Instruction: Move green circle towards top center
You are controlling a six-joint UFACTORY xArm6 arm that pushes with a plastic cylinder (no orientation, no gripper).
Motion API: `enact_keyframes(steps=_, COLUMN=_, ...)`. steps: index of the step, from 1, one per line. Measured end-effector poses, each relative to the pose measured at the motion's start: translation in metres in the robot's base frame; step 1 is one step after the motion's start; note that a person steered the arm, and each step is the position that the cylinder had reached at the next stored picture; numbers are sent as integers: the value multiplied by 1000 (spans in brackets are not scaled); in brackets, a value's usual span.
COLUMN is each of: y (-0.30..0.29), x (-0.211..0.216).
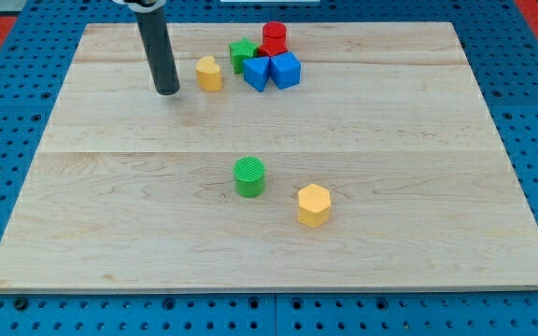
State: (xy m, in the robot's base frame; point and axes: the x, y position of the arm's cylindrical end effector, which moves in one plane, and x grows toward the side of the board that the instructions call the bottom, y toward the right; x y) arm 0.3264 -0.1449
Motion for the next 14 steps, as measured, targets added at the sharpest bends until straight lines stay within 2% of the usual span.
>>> enact_keyframes(steps=2, y=61, x=-19)
enact_keyframes(steps=3, y=43, x=-5)
enact_keyframes(steps=4, y=46, x=63)
enact_keyframes(steps=5, y=46, x=165)
enact_keyframes(steps=6, y=61, x=218)
enact_keyframes(steps=7, y=101, x=211)
enact_keyframes(steps=11, y=118, x=125)
enact_keyframes(steps=14, y=176, x=77)
